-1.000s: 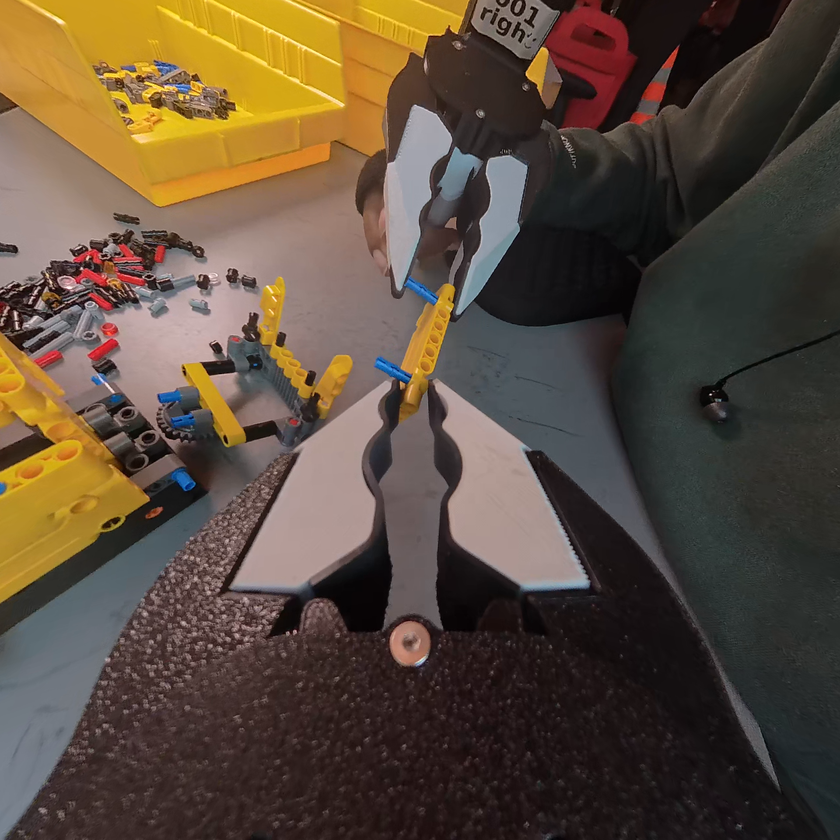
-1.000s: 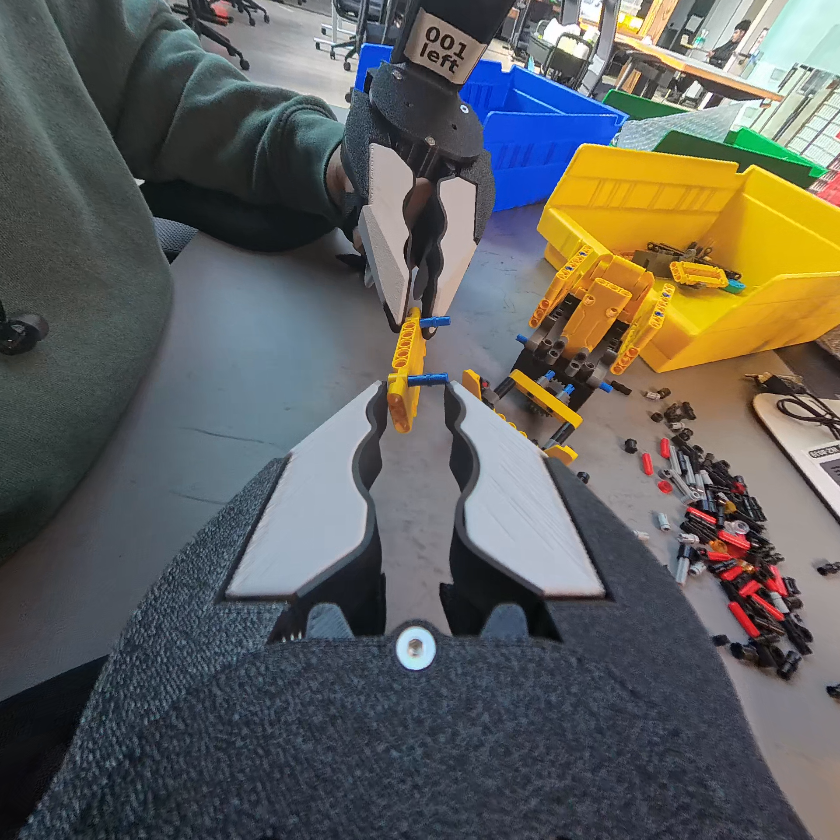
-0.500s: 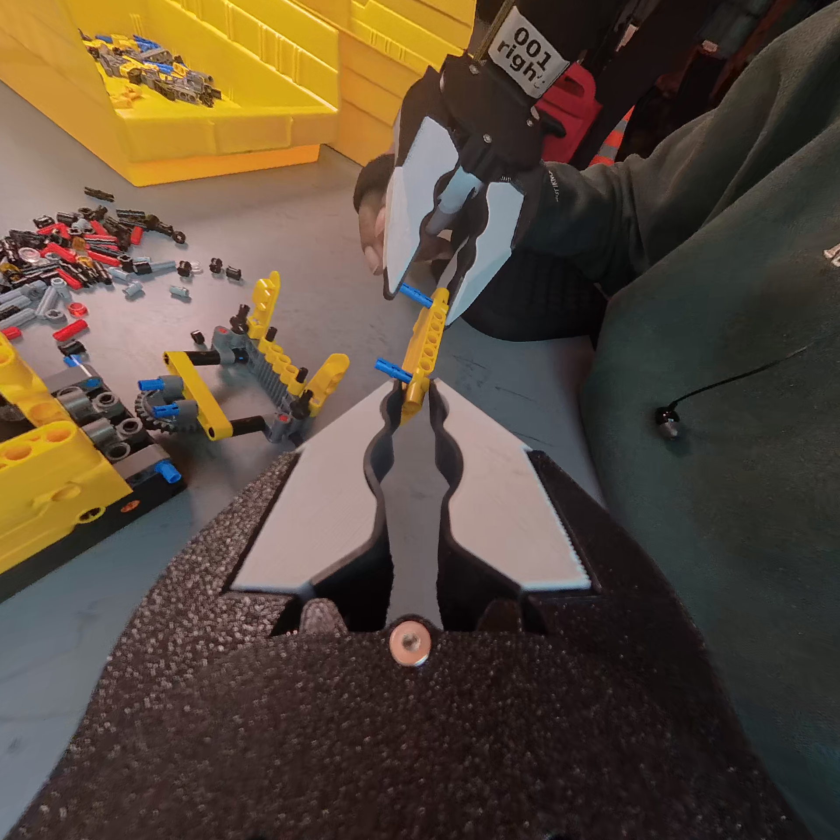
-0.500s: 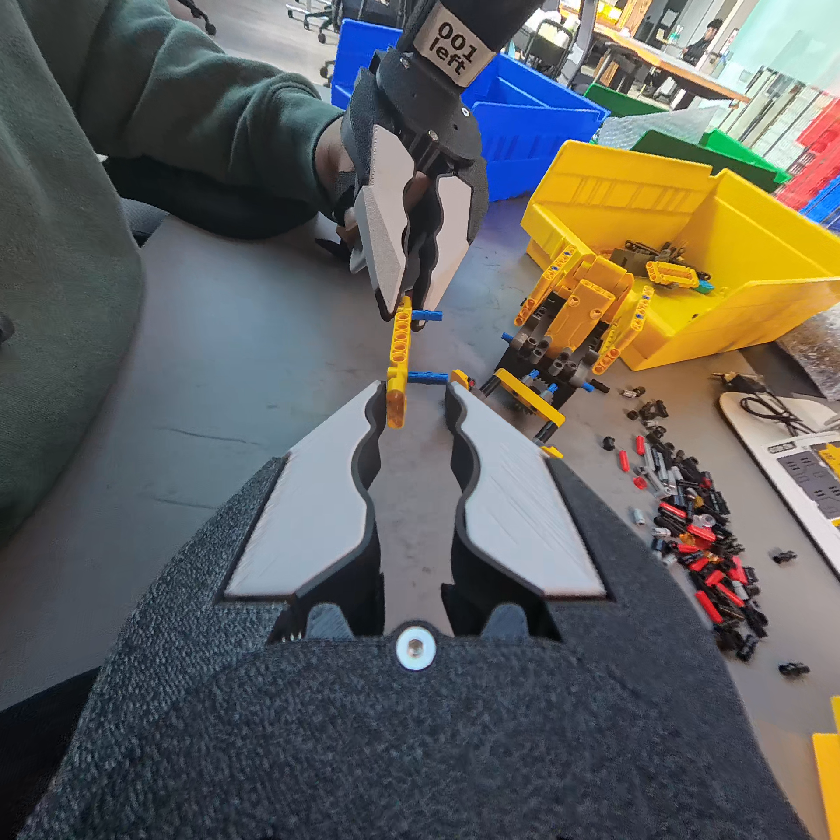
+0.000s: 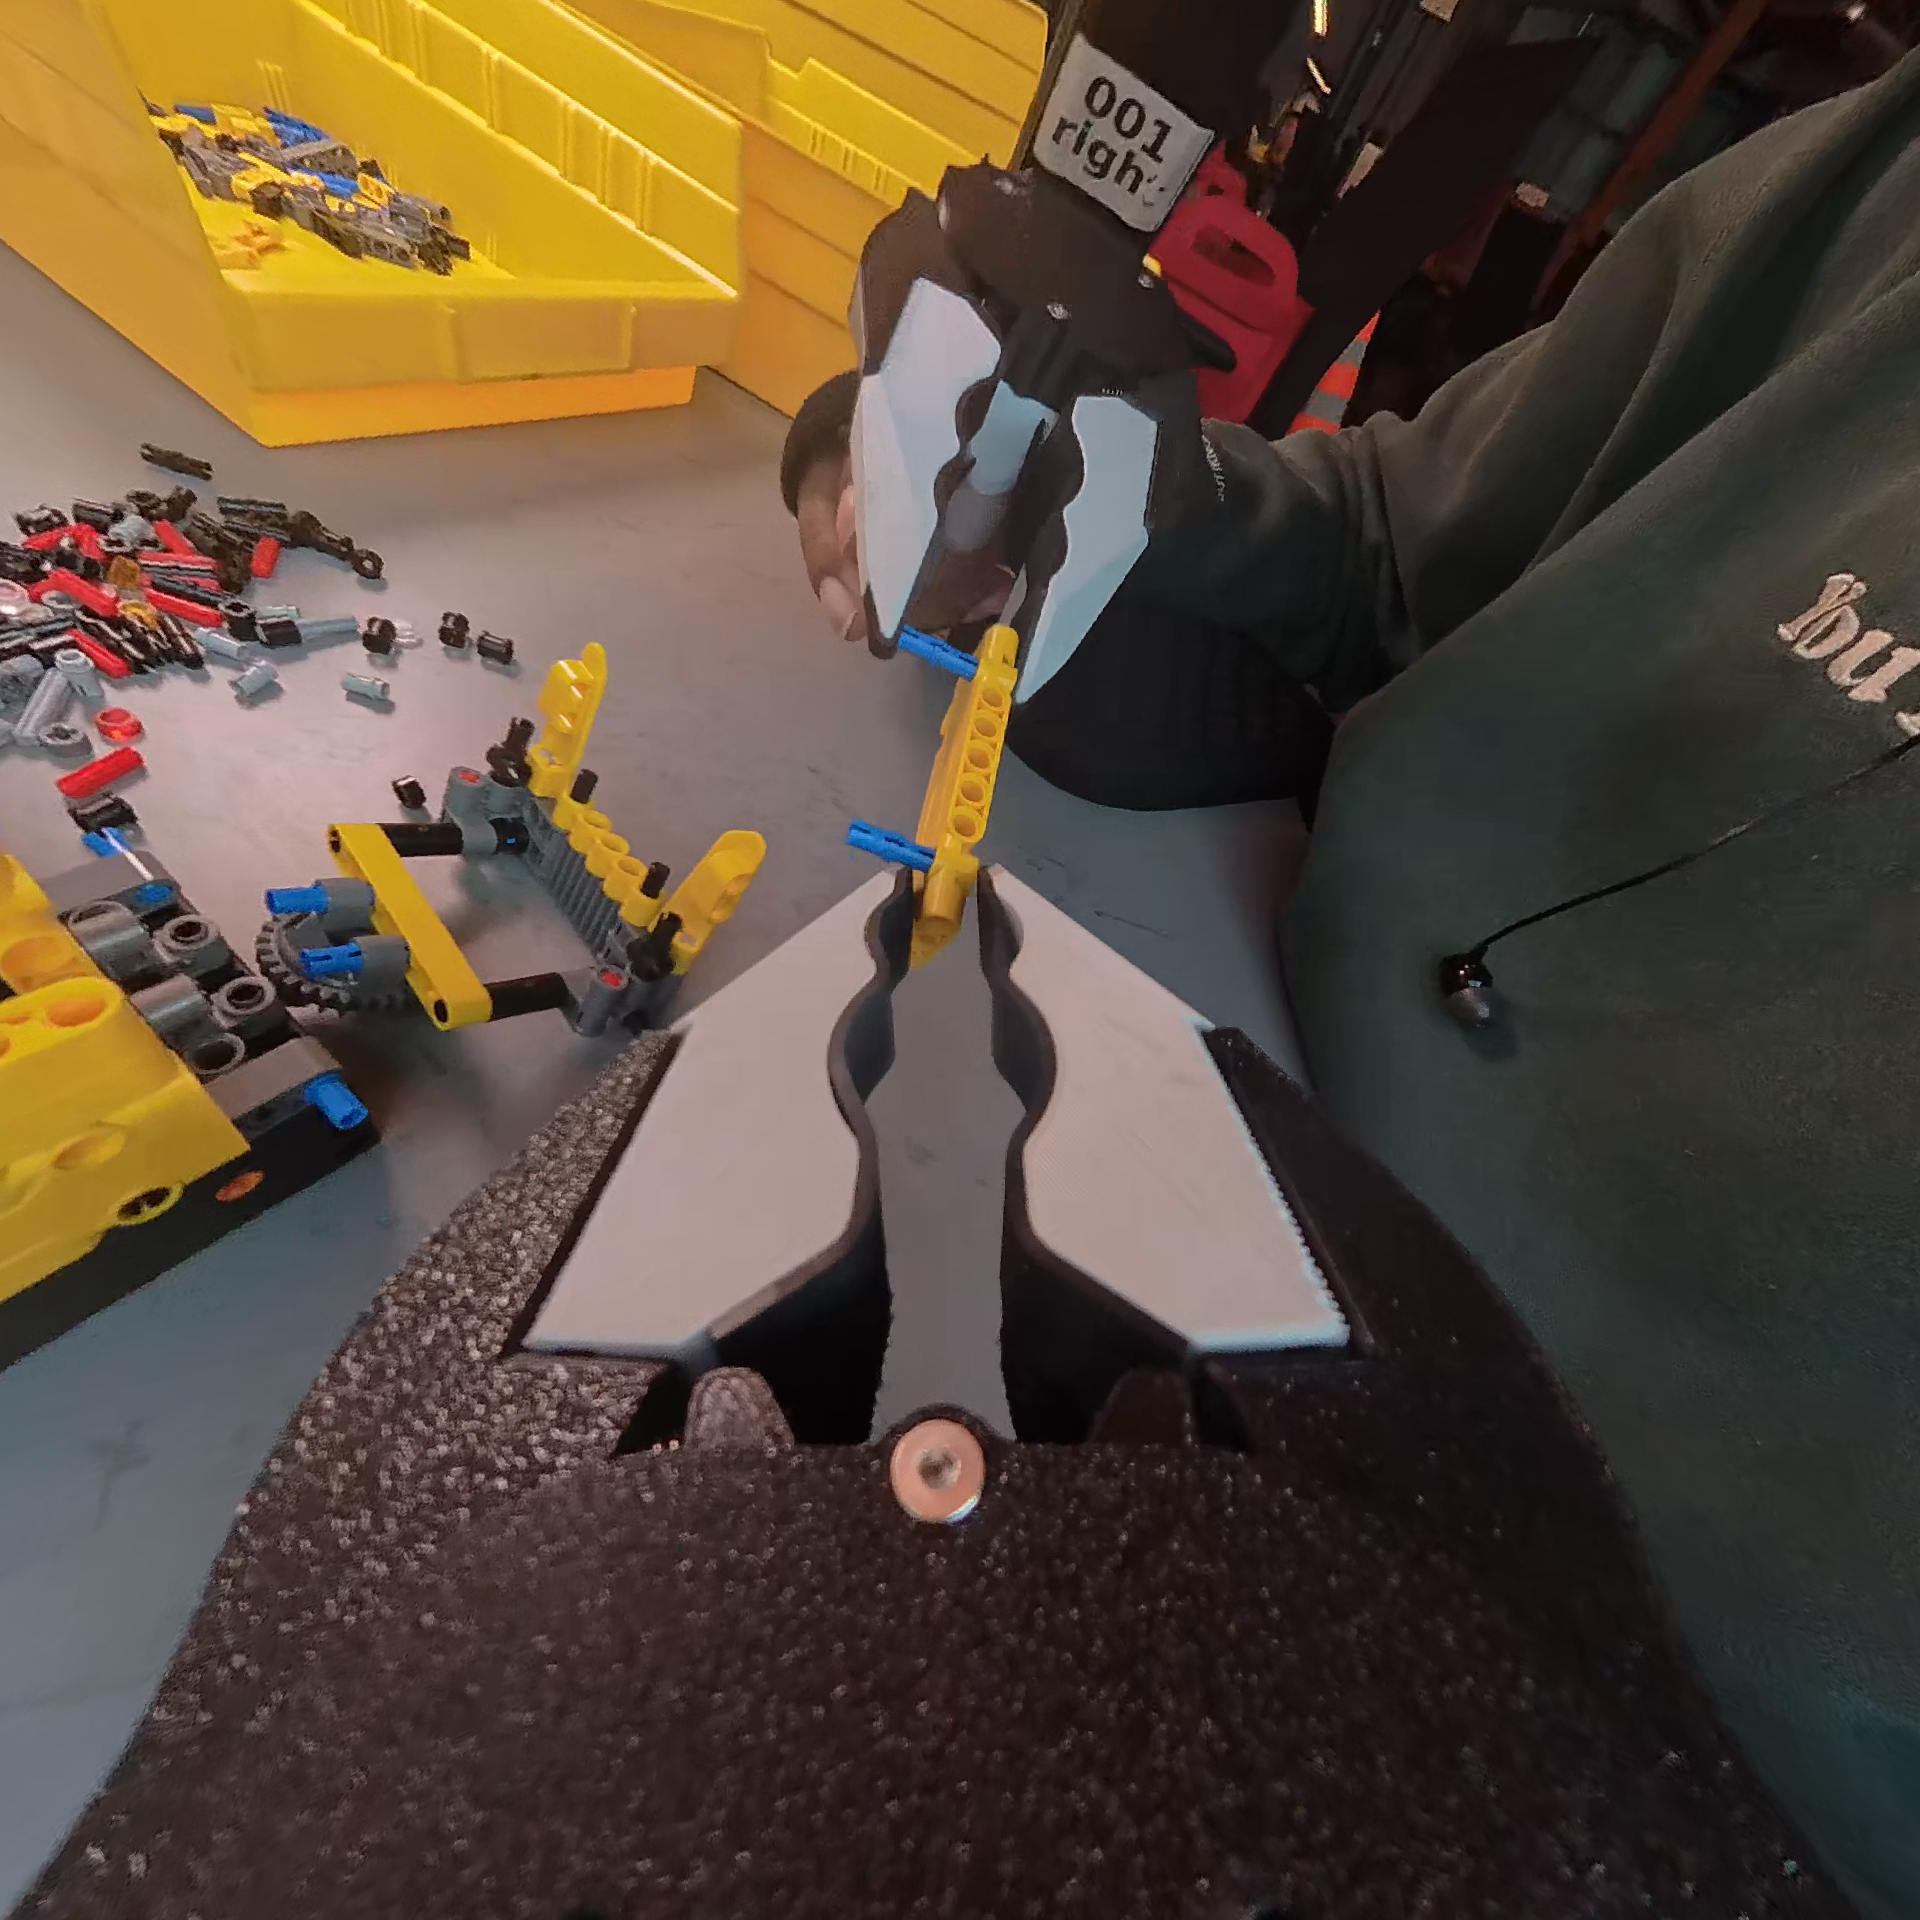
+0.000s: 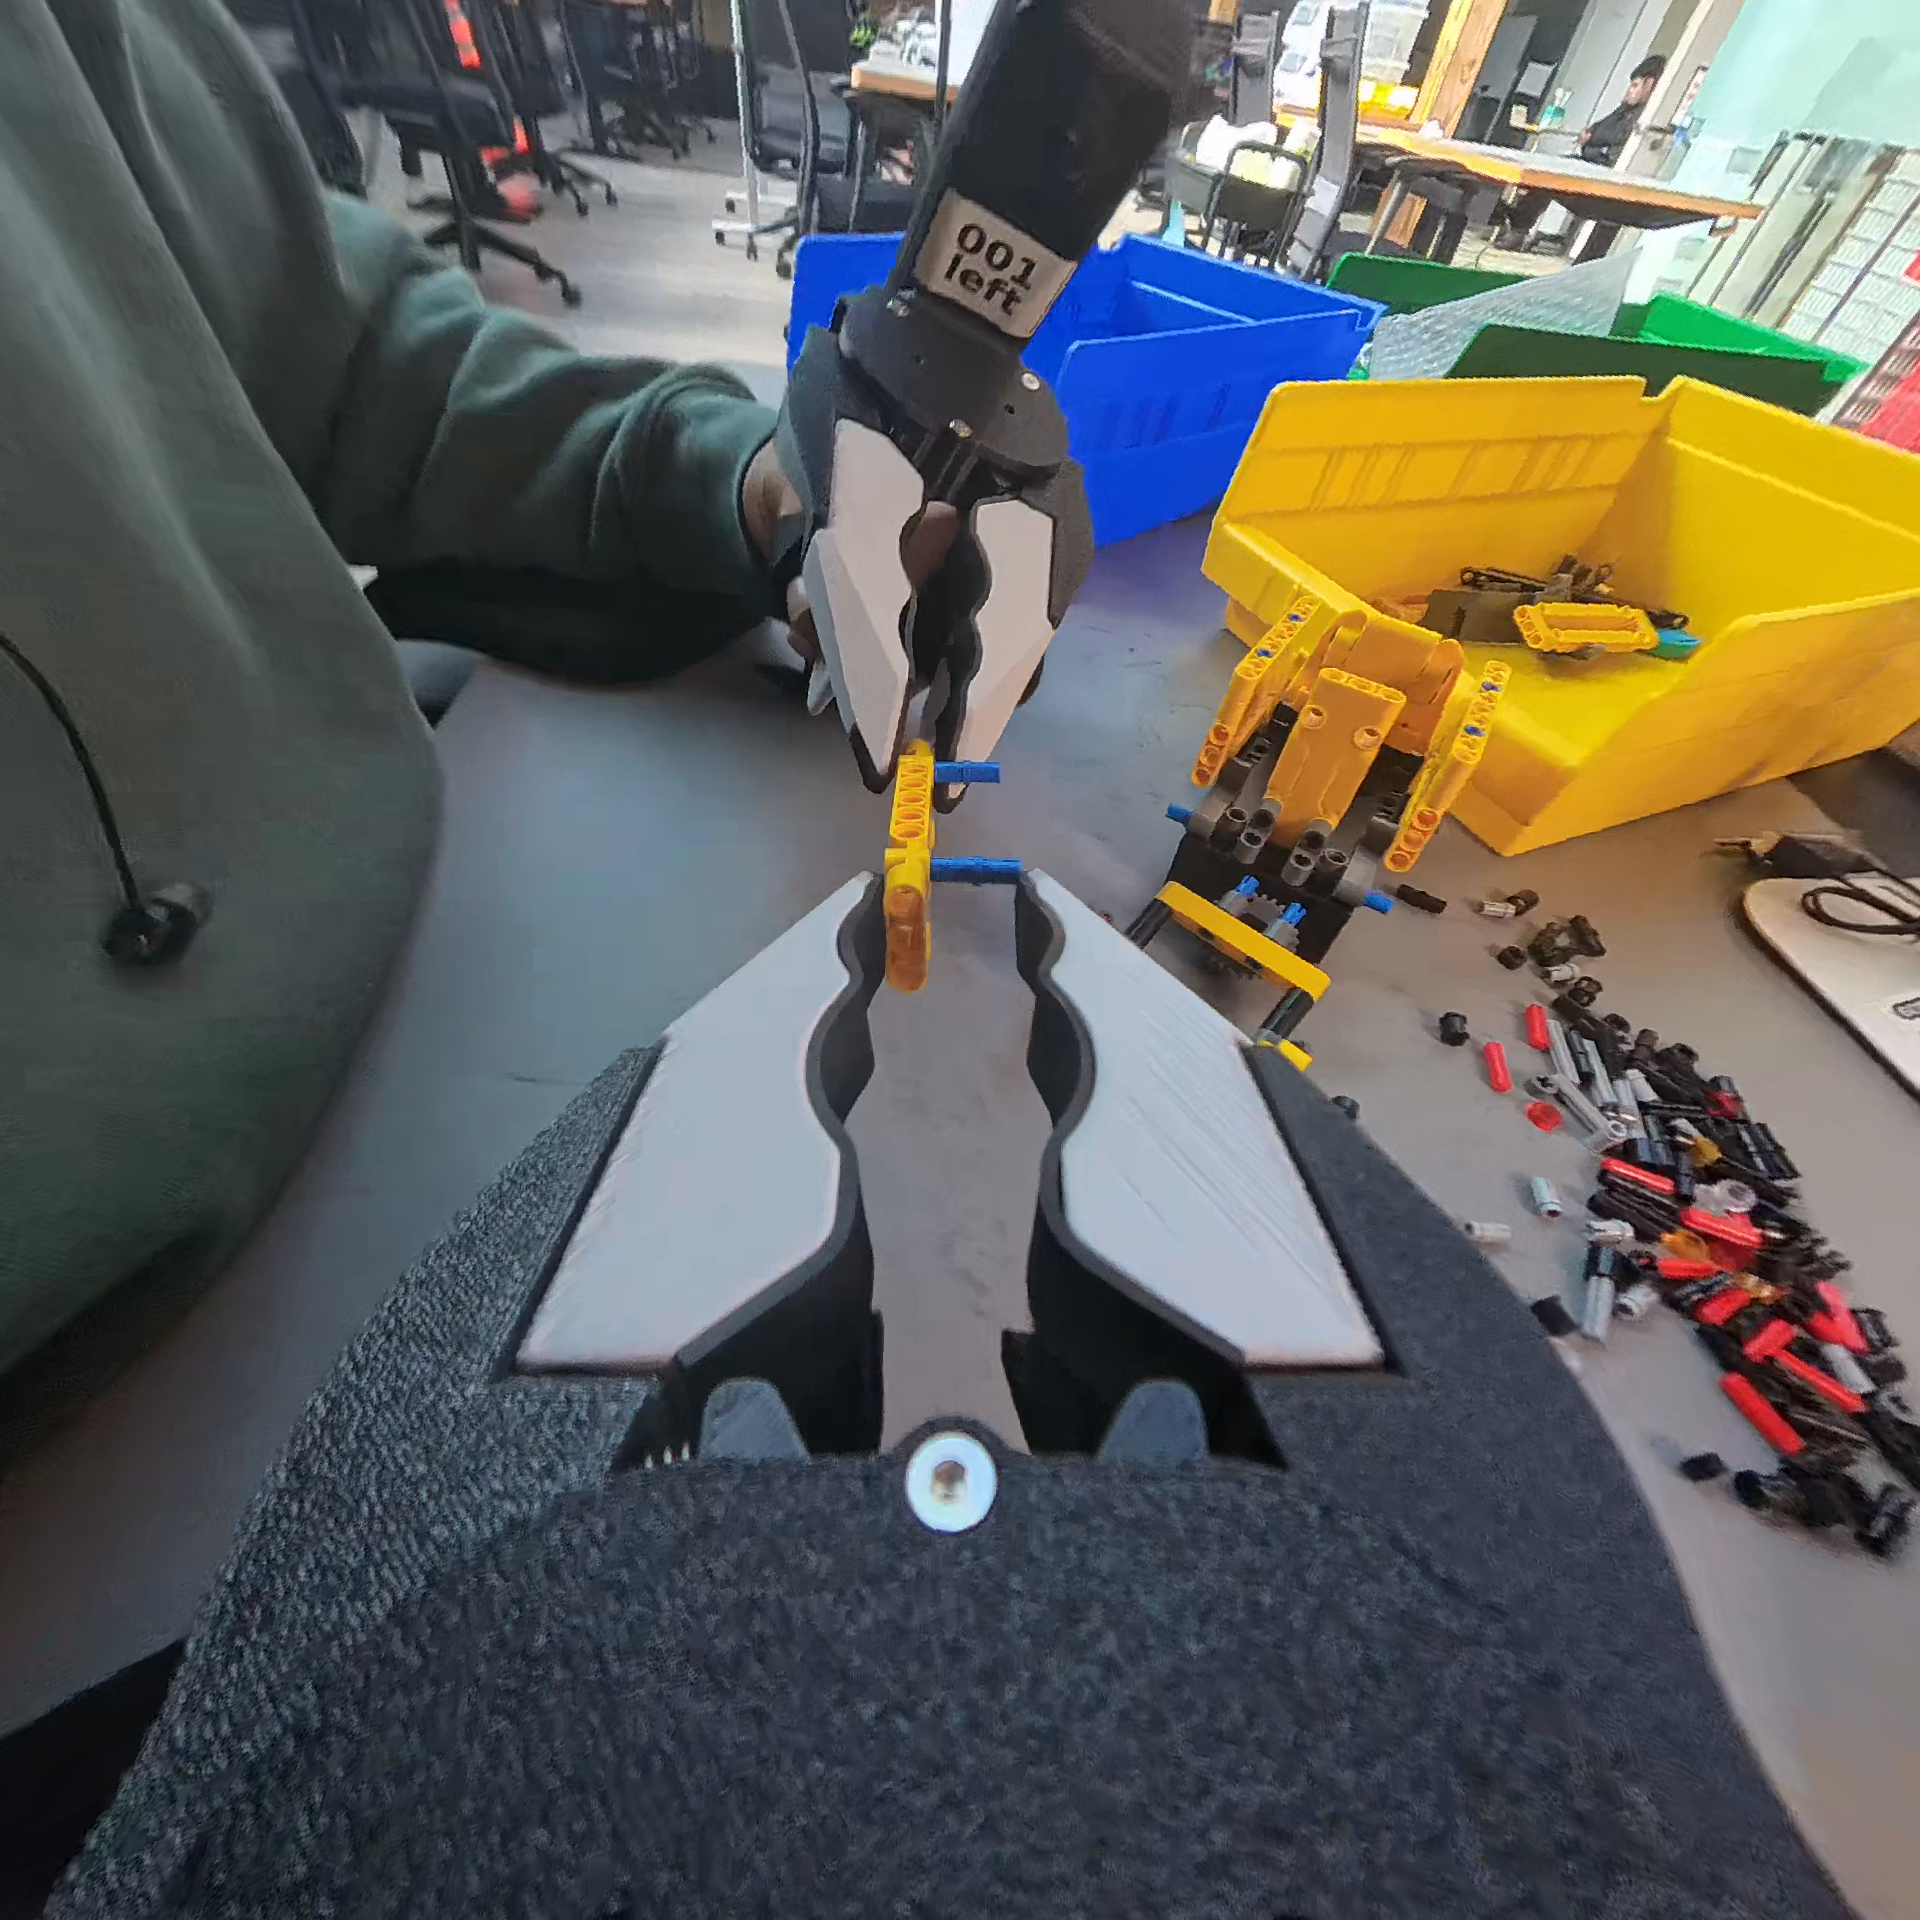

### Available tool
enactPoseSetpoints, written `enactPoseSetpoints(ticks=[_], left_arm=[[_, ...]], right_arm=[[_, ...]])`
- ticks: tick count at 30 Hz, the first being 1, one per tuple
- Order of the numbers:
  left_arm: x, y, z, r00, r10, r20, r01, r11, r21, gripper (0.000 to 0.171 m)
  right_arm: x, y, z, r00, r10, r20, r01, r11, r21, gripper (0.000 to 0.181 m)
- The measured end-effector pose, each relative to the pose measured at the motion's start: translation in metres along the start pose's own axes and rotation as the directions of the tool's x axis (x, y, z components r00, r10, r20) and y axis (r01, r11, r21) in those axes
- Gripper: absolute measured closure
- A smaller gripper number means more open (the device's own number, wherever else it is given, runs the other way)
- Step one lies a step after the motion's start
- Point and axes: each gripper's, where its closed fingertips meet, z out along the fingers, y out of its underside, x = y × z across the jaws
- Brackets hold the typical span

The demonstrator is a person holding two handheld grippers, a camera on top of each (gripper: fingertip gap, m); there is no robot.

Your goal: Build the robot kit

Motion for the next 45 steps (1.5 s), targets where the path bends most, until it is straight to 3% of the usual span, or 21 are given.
enactPoseSetpoints(ticks=[3, 10, 24, 32, 36, 45], left_arm=[[-0.001, -0.007, -0.002, 0.998, 0.044, 0.034, -0.045, 0.998, 0.037, 0.154], [0.0, -0.022, 0.003, 0.997, 0.059, 0.052, -0.064, 0.993, 0.099, 0.163], [-0.001, -0.029, 0.003, 0.986, -0.151, -0.067, 0.16, 0.973, 0.164, 0.164], [-0.005, -0.03, 0.003, 0.981, -0.182, -0.066, 0.191, 0.965, 0.179, 0.164], [0.001, -0.032, 0.003, 0.974, -0.196, -0.11, 0.213, 0.961, 0.178, 0.165], [0.008, -0.036, 0.001, 0.98, -0.157, -0.119, 0.179, 0.964, 0.197, 0.164]], right_arm=[[0.008, -0.008, -0.004, 0.994, 0.111, 0.009, -0.112, 0.992, 0.056, 0.157], [0.011, -0.02, -0.004, 0.968, 0.247, 0.056, -0.252, 0.958, 0.135, 0.158], [0.014, -0.024, -0.008, 0.973, 0.228, 0.038, -0.231, 0.962, 0.148, 0.16], [0.018, -0.022, -0.007, 0.955, 0.291, 0.053, -0.296, 0.945, 0.141, 0.159], [0.015, -0.02, -0.007, 0.979, 0.203, 0.024, -0.204, 0.968, 0.146, 0.156], [0.009, -0.03, -0.011, 0.973, 0.214, 0.082, -0.225, 0.958, 0.177, 0.158]])
